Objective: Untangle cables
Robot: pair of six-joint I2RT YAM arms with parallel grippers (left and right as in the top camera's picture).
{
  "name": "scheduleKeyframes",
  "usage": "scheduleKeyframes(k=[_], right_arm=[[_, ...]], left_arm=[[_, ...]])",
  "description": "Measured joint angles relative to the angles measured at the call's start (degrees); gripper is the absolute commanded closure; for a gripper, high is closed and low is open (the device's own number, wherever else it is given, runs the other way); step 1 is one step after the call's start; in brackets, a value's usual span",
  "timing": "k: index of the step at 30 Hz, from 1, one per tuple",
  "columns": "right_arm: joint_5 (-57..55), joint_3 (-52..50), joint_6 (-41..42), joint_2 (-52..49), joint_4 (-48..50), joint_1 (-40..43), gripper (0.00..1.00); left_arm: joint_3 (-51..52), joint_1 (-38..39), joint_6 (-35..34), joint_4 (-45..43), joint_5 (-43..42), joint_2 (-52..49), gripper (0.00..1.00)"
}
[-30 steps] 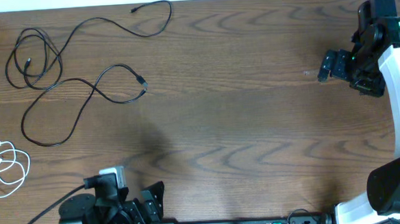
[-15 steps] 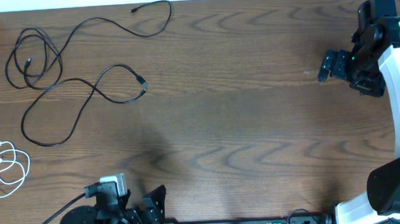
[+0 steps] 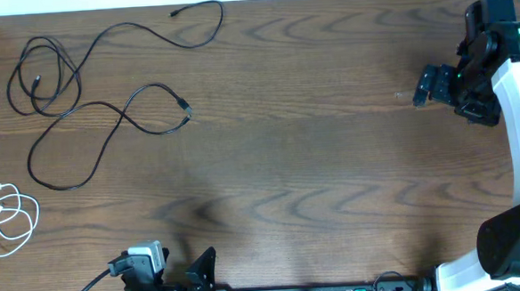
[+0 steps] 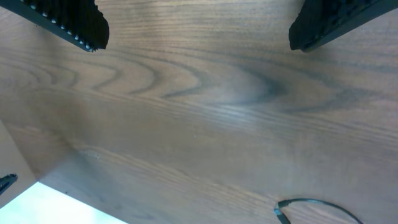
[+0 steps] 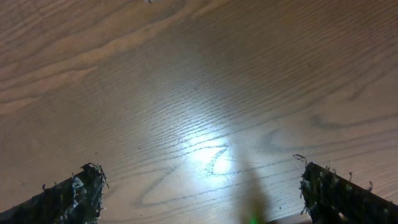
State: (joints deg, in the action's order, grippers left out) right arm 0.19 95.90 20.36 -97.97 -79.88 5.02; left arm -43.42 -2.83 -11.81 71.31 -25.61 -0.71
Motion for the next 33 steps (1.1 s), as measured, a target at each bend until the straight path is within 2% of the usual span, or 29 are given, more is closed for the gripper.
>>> scheduleKeyframes(k=[14, 20, 33], right_arm=[[0.00, 0.00, 0.00, 0.00, 0.00, 0.00, 0.01], [-0.02, 0.00, 0.00, 0.00, -0.02, 0.00, 0.01], [-0.02, 0.00, 0.00, 0.00, 0.00, 0.00, 0.01]], left_arm=[[0.68, 1.70, 0.28, -6.88, 0.00, 0.13, 0.02], [1.88, 1.99, 2.29, -14.47, -0.09, 0.13, 0.02], [14.16, 1.99, 4.79, -37.05, -4.66, 0.13, 0.02]])
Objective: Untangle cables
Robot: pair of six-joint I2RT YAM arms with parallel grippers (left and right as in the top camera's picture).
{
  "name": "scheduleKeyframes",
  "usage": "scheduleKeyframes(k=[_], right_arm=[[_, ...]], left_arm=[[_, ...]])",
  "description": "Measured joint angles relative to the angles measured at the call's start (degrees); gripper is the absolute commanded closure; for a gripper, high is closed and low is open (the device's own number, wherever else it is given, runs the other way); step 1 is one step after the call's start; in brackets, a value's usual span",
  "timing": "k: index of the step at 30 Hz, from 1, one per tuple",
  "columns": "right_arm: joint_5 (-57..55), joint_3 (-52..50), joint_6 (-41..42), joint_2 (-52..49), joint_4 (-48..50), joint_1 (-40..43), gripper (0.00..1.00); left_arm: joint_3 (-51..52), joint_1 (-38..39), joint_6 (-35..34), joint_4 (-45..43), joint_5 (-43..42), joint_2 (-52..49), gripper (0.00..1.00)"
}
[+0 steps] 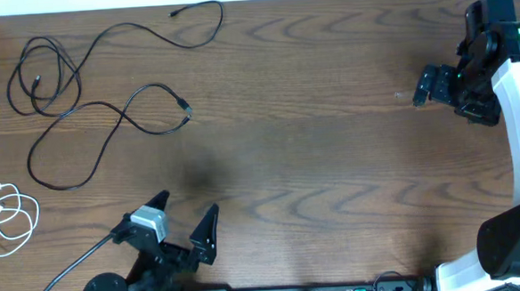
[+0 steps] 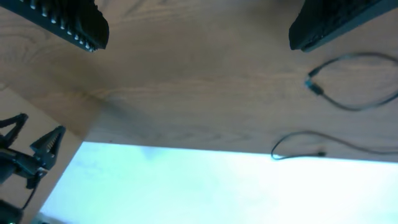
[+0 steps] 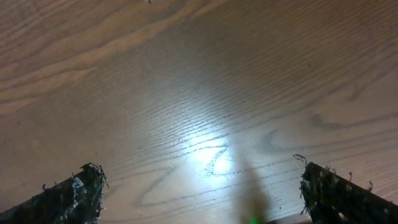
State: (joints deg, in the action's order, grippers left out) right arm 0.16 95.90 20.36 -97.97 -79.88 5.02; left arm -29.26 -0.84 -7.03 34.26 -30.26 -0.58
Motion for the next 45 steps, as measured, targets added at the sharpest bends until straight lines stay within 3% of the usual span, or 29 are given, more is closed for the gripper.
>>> scheduleKeyframes(k=[8, 25, 33, 45], right_arm=[[0.02, 0.00, 0.00, 0.00, 0.00, 0.00, 0.01], [0.00, 0.00, 0.00, 0.00, 0.00, 0.00, 0.01], [0.02, 0.00, 0.00, 0.00, 0.00, 0.00, 0.01], [0.00, 0.00, 0.00, 0.00, 0.00, 0.00, 0.01]], left_arm=[[6.27, 0.00, 2.67, -5.77, -1.40, 0.00, 0.02], [18.62, 0.00, 4.17, -27.50, -0.83, 0.00, 0.02], [19.74, 1.64, 4.15, -29.38, 4.83, 0.00, 0.02], [24.13, 2.08, 4.31, -39.39, 10.78, 0.00, 0.02]])
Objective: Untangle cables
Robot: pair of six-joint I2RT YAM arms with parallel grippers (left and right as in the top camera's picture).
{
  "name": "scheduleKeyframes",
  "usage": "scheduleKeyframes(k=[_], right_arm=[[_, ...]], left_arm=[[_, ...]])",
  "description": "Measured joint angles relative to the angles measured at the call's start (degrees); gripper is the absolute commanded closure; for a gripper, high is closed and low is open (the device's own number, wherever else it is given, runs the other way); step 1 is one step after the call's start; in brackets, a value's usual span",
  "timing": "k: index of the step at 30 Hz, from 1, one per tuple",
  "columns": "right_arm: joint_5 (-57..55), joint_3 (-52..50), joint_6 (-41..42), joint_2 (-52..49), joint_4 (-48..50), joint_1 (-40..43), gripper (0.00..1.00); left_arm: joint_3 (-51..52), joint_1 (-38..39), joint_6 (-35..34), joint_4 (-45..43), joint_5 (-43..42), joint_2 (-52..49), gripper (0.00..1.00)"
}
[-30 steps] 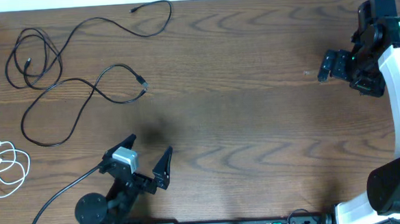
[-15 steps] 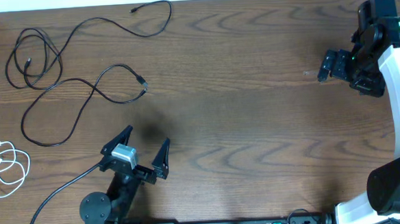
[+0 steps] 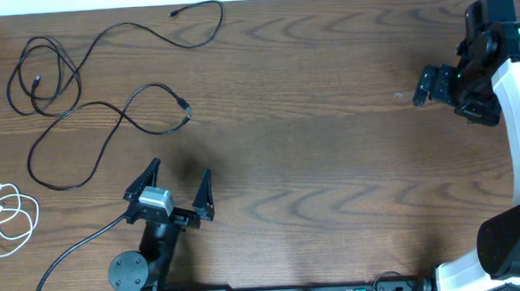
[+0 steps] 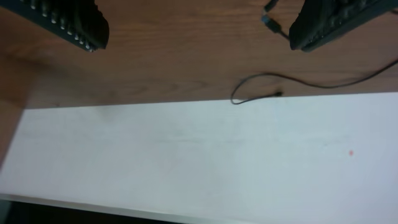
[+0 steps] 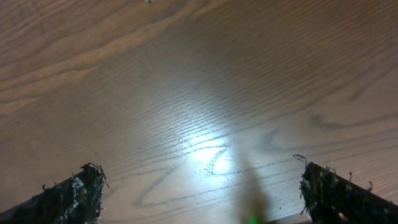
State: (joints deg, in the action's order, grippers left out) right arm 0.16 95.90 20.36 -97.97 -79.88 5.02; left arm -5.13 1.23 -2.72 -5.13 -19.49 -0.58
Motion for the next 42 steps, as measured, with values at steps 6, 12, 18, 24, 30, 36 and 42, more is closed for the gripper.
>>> scheduleKeyframes(k=[6, 12, 18, 24, 30, 36, 42], right_arm=[[0.02, 0.00, 0.00, 0.00, 0.00, 0.00, 0.01], [0.00, 0.00, 0.00, 0.00, 0.00, 0.00, 0.01], [0.02, 0.00, 0.00, 0.00, 0.00, 0.00, 0.01], [0.02, 0.02, 0.00, 0.00, -0.02, 0.00, 0.01], [0.00, 0.04, 0.00, 0.00, 0.00, 0.00, 0.01], [0.00, 0.04, 0.00, 0.00, -0.02, 0.00, 0.01], [0.00, 0.04, 0.00, 0.00, 0.00, 0.00, 0.01]], left_arm=[[1.31, 0.00, 0.00, -3.39, 3.56, 0.00, 0.02], [3.89, 0.00, 0.00, -8.72, 6.69, 0.00, 0.02], [4.79, 0.00, 0.00, -7.48, 9.01, 0.00, 0.02], [4.74, 0.00, 0.00, 2.62, 11.28, 0.00, 0.02], [4.26, 0.00, 0.59, 6.25, 13.29, 0.00, 0.02], [4.17, 0.00, 3.91, 6.45, 13.88, 0.00, 0.02], [4.15, 0.00, 4.55, 6.51, 13.90, 0.00, 0.02]])
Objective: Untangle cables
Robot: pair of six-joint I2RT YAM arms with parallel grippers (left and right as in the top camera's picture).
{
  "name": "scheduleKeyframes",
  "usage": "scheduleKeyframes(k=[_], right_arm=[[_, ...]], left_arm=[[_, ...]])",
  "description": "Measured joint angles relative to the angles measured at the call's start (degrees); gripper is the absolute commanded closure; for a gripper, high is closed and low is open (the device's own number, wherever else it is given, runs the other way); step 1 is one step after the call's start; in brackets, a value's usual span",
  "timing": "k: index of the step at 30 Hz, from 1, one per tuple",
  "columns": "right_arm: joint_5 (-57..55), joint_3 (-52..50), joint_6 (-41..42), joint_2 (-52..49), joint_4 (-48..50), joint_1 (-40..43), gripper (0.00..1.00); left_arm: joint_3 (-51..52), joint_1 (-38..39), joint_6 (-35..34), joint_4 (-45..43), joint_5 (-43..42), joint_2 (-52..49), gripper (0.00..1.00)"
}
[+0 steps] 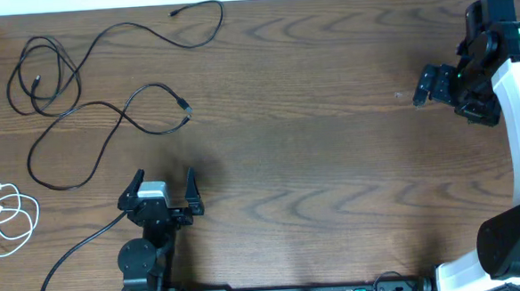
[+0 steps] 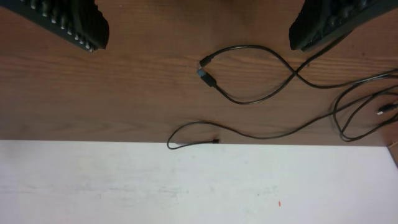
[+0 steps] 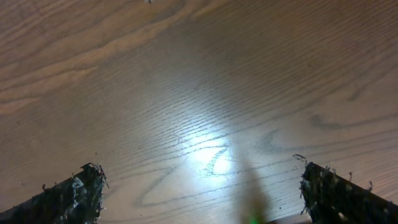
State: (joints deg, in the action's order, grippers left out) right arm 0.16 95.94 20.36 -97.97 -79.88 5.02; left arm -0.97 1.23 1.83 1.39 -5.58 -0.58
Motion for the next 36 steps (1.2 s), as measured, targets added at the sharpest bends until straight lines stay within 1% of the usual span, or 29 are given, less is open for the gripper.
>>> scheduleKeyframes(k=[9, 36], right_arm=[[0.00, 0.00, 0.00, 0.00, -0.02, 0.00, 0.01], [0.00, 0.00, 0.00, 0.00, 0.00, 0.00, 0.01]], left_arm=[[-0.07, -1.22, -2.01, 0.24, 1.07, 0.00, 0.02], [-0.09, -1.22, -3.32, 0.20, 1.09, 0.00, 0.02]])
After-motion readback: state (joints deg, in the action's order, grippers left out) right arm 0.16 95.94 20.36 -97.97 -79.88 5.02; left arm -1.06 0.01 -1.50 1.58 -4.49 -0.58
